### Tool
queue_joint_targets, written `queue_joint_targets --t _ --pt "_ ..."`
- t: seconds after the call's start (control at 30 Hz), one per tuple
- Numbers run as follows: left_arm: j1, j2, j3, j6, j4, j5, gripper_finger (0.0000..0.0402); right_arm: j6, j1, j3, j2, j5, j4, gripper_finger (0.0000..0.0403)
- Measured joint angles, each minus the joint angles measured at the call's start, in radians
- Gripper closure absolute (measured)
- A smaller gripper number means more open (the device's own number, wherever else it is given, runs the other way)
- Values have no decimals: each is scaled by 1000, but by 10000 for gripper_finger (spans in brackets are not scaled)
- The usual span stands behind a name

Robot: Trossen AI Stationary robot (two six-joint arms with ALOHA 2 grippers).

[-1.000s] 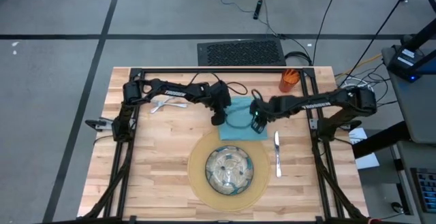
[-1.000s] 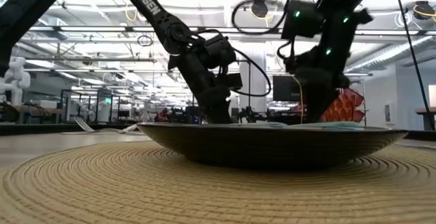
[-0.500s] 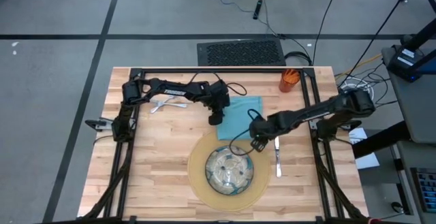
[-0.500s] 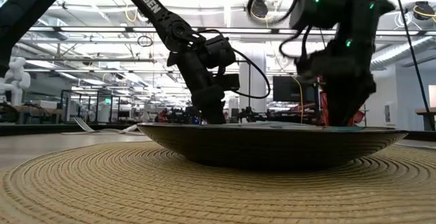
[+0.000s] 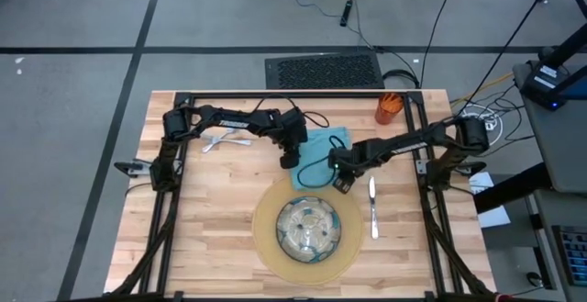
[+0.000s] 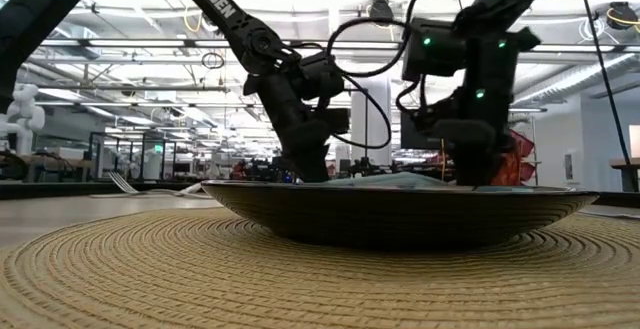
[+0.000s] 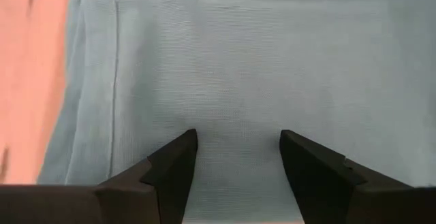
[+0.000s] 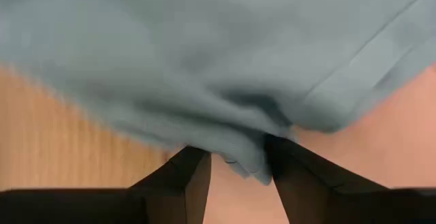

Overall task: Set table place
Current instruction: Fold the blue napkin

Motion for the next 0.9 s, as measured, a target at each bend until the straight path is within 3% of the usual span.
queue_joint_targets --t 0.2,0.67,0.9 --pt "-32 0 -1 -74 21 1 203 -50 -102 8 2 77 27 266" --pt "-75 -9 -58 -105 41 13 203 -220 -316 5 4 99 136 266" --pt "-66 -115 -210 -214 187 3 210 -267 -392 5 4 91 190 266"
